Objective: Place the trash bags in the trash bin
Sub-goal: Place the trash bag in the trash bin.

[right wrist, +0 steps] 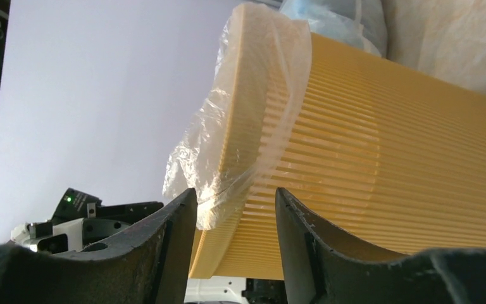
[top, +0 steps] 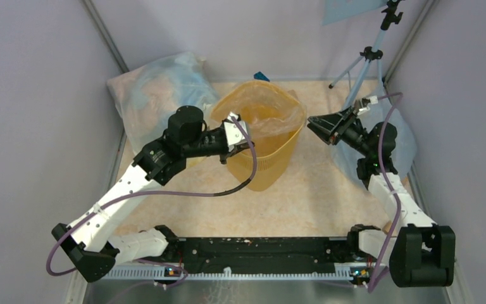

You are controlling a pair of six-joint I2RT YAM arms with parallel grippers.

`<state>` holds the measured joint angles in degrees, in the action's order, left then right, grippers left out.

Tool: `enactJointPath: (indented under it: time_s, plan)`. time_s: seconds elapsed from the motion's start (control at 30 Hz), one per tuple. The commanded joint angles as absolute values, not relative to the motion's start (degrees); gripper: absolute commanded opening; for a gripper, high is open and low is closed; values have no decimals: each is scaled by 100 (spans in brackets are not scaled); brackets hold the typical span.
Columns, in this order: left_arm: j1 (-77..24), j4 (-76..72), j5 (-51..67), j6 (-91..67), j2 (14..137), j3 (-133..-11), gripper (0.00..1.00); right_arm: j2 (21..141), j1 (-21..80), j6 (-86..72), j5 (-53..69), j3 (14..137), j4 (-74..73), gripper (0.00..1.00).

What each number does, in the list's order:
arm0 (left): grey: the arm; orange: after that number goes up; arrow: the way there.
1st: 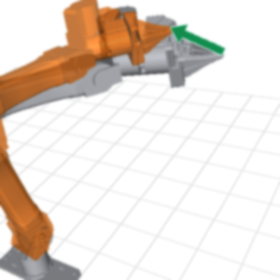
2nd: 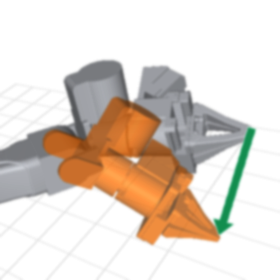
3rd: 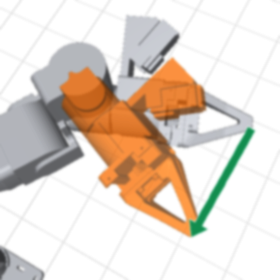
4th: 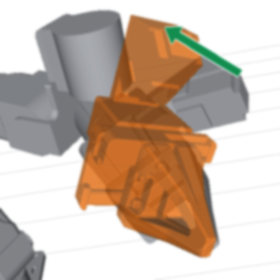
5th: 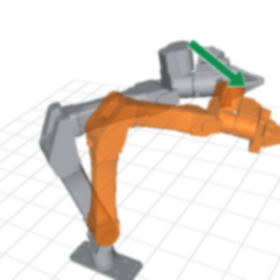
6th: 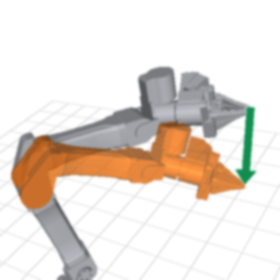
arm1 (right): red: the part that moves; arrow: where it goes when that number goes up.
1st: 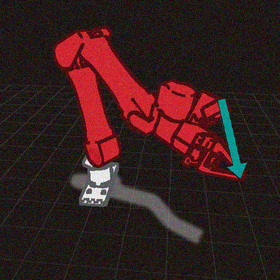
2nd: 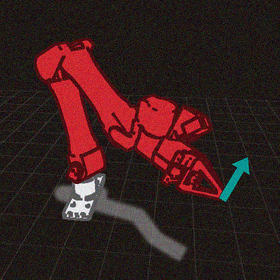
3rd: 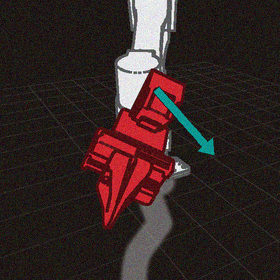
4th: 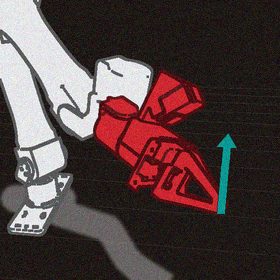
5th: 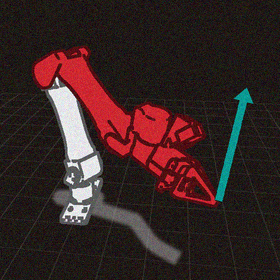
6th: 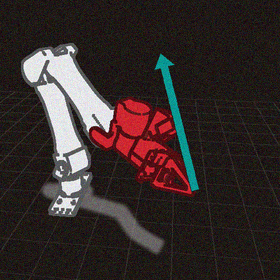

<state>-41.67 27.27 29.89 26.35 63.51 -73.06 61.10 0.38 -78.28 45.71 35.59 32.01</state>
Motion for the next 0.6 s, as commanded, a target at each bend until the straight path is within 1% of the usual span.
enactJointPath:
  time_s: [0.0, 0.13, 0.2, 0.23, 0.37, 0.4, 0.47, 0.53, 0.57]
  plan:
    - [-4184, 2725, 3331, 2507, 6299, -7424, 0, 6271, 244, -8266, 4533, 3497, 3969, 48]
    - [-4185, 2678, 3328, 2475, 6319, -7311, 0, 6455, 310, -8476, 4542, 3440, 4250, 45]
    - [-4186, 2586, 3138, 2466, 6279, -7287, 0, 6530, 317, -8618, 4536, 3377, 4464, 45]
    - [-4189, 2490, 2967, 2451, 6232, -7260, 2, 6558, 332, -8679, 4529, 3349, 4546, 45]
    - [-4200, 2167, 2285, 2443, 6063, -7190, 37, 6652, 361, -8878, 4491, 3276, 4809, 41]
    - [-4212, 2141, 2191, 2478, 6049, -7192, 43, 6675, 367, -8927, 4491, 3270, 4871, 40]
    - [-4272, 2128, 1915, 2625, 6045, -7215, 52, 6728, 390, -9010, 4482, 3265, 4997, 38]
    - [-4395, 2128, 1463, 2825, 6090, -7275, 59, 6772, 412, -9074, 4482, 3269, 5104, 37]
    - [-4494, 2203, 1321, 2977, 6163, -7355, 61, 6790, 422, -9093, 4475, 3270, 5139, 34]
